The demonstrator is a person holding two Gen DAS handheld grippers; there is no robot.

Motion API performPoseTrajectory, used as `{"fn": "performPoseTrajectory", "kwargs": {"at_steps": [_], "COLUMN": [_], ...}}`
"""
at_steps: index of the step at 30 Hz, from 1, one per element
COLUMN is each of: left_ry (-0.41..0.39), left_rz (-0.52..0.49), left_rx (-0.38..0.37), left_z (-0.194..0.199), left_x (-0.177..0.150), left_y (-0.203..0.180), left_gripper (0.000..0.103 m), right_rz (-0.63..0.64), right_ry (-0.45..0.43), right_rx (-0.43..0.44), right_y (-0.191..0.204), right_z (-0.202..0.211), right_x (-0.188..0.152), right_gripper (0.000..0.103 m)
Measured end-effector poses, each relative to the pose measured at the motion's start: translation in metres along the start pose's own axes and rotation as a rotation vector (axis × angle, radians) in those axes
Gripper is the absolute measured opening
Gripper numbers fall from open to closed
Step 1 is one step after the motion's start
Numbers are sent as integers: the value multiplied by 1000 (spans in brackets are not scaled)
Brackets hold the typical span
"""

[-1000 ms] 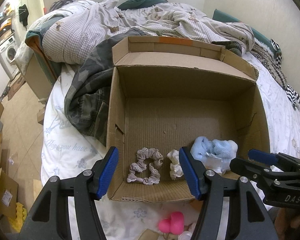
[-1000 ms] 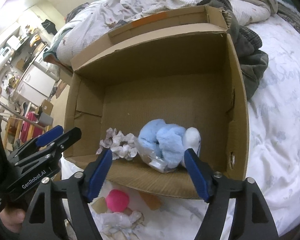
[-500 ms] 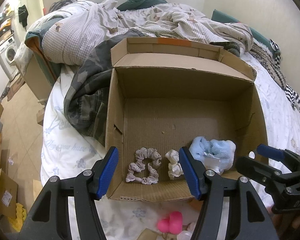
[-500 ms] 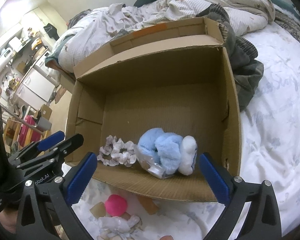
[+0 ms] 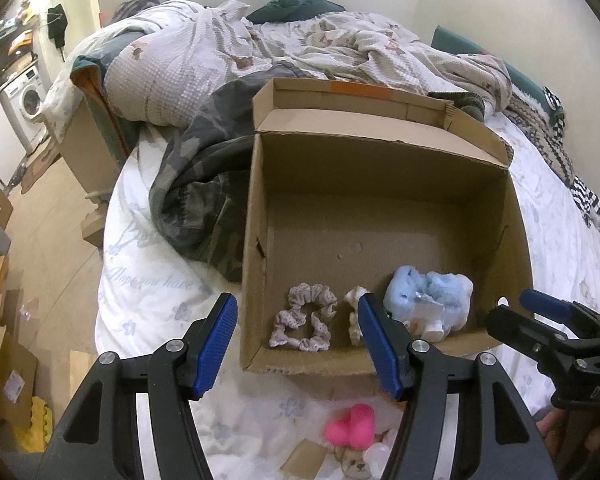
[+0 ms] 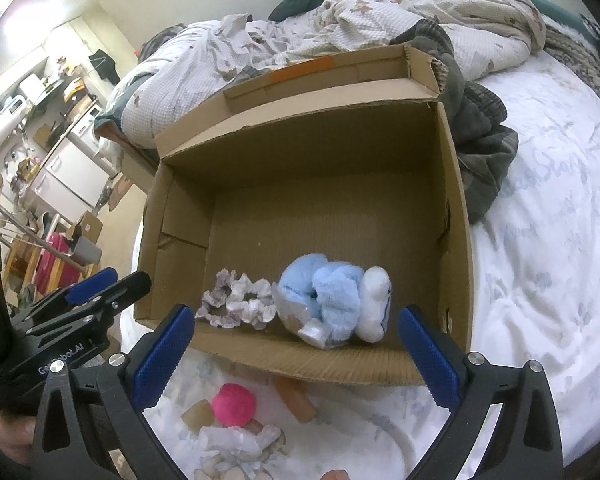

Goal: Organize soft objects
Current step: 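Withdraw both tools from the box toward the pink ball on the bed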

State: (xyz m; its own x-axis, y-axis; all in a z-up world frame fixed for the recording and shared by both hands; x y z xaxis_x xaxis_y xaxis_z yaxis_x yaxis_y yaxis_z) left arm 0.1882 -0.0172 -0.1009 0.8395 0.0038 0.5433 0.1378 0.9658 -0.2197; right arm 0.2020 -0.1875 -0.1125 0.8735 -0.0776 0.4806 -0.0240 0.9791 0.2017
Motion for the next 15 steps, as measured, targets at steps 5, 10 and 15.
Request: {"fn": "performPoseTrajectory", "kwargs": {"at_steps": [5,10,15], "left_ry": [-3,0,13], "left_rz": [8,23,29], "left_rx": [8,11,23], "left_z": [10,19,25], "left_x": [-8,-19,-32], "left_y": [5,8,9], "left_gripper": [59,59,59], "right_rz": [11,24,30], "right_ry": [2,2,16], "right_rx": [0,-7,-1], "right_y": [3,5,8], "right_z": [6,13,17], "right_x": [-7,-16,-27], "right_gripper": [103,103,103]}}
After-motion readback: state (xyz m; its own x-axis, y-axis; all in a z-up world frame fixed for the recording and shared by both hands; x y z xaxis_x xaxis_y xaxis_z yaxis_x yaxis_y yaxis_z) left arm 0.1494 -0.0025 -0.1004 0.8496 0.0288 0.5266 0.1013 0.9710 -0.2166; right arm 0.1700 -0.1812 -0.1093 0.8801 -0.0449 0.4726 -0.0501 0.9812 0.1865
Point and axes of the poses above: each gripper's, at about its wrist camera, not at the fingertips, and z roughly against the way its jaws point, y to its left, x to its top, the point moved 9 cm from there along -z, roughly the way its jaws point, and after that the axes turned 12 degrees about -x, right-handed, at the moved point
